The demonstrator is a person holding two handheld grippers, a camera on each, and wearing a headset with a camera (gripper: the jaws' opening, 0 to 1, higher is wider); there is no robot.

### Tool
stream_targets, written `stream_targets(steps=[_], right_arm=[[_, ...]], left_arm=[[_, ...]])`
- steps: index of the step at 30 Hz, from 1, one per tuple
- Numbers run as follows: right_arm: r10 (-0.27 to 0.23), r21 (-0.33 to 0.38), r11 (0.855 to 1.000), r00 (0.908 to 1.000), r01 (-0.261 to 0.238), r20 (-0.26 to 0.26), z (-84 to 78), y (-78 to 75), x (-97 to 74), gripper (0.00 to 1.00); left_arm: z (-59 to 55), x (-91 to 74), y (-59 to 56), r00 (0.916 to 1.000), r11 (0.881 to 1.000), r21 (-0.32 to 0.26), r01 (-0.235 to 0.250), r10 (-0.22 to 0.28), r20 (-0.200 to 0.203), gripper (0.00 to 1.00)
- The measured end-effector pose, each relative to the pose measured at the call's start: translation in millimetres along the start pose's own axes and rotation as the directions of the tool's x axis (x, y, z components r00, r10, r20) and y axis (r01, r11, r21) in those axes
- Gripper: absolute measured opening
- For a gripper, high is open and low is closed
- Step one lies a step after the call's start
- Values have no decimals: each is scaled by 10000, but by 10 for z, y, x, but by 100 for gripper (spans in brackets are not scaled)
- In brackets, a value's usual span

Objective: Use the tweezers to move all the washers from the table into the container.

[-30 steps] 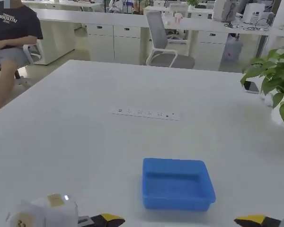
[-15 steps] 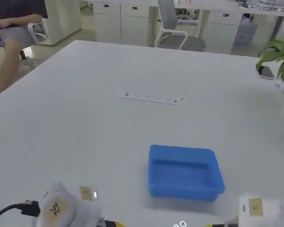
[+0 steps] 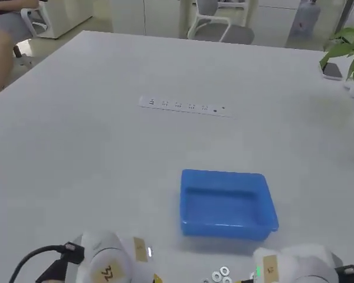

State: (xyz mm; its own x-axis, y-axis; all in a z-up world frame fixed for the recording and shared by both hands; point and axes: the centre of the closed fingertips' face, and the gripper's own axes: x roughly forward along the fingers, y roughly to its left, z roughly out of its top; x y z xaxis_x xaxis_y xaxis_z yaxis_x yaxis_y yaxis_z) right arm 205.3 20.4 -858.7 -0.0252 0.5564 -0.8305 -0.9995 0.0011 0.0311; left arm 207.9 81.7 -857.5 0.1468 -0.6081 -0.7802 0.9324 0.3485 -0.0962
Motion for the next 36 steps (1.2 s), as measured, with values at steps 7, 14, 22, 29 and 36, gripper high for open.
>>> stream_targets(steps=[7, 14, 22, 29, 36], right_arm=[[-156, -522, 9985, 9994, 140, -299, -39, 28, 37, 10], [-202, -436, 9989, 9995, 191, -235, -42, 39, 41, 8], [-339, -470, 9983, 9993, 345, 147, 17, 36, 15, 8], [-667, -316, 9971, 9951, 692, 725, 141, -34, -26, 7], [-1149, -139, 9929, 9829, 1181, 1439, 329, -146, -17, 6]], left_arm=[[-40, 31, 16, 9982, 9886, 1469, -339, 409, -444, 3], [10, -63, -23, 9983, 9750, 2178, -431, 506, -290, 0], [295, -324, -173, 9983, 9732, 2272, -353, 238, 531, 0], [640, -517, -238, 9921, 9679, 2467, -474, 168, 1244, 0], [811, -632, -218, 9894, 9596, 2711, -757, 384, 1402, 0]])
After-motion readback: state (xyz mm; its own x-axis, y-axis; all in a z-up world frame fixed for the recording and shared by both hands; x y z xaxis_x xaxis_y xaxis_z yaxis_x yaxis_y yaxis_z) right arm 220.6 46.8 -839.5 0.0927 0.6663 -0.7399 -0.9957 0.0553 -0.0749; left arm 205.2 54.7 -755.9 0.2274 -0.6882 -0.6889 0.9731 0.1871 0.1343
